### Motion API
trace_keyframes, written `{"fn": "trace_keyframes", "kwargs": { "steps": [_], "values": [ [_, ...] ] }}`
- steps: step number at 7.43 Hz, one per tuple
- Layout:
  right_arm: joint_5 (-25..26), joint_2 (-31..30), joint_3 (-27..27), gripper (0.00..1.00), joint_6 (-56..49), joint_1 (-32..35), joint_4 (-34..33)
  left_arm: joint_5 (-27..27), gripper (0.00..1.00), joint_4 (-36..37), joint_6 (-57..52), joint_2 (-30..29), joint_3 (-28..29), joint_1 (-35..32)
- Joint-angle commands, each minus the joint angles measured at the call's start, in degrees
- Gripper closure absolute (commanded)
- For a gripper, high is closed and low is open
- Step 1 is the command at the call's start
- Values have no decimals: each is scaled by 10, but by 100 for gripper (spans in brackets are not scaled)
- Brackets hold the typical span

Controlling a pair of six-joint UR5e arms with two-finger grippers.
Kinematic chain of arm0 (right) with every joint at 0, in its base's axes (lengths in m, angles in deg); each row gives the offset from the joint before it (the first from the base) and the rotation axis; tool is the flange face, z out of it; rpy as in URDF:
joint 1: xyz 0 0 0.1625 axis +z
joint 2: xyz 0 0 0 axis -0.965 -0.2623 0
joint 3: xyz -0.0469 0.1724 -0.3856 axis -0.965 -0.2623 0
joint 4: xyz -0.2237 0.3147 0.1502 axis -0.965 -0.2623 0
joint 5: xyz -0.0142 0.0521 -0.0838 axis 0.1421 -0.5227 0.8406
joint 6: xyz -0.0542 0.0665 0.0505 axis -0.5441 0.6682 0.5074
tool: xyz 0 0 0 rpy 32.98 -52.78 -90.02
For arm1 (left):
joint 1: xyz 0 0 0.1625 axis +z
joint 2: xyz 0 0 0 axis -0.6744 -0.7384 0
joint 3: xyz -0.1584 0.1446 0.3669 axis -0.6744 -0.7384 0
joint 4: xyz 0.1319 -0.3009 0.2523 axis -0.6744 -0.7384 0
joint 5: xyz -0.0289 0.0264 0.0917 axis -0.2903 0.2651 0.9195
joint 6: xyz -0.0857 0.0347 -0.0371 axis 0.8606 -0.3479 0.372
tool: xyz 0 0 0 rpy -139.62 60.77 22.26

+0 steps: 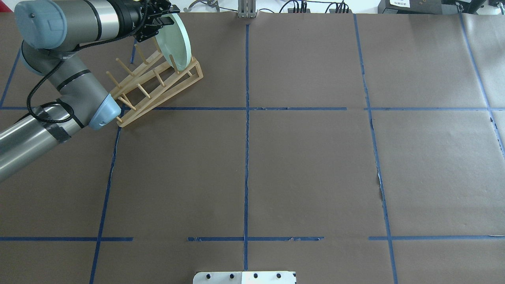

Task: Place plate on rack
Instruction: 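Lower the upright plate into the wooden rack's slots with the left gripper, then open the left gripper and withdraw it away from the rack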

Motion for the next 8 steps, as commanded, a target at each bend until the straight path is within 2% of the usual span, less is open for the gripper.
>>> {"fn": "trace_keyframes", "kwargs": {
  "steps": [1,2,3,5,7,8],
  "values": [
    [0,0,0,0,0,0,0,-15,0,14,-7,1,-14,-17],
    [0,0,0,0,0,0,0,-86,0,64,-55,6,-16,-46],
    [0,0,0,0,0,0,0,-168,0,126,-109,23,-43,-84],
    [0,0,0,0,0,0,0,-307,0,184,-246,132,-124,-159],
    [0,0,0,0,0,0,0,-346,0,190,-385,211,-140,-203],
    [0,0,0,0,0,0,0,-367,0,190,-490,292,-165,-238]
  ]
}}
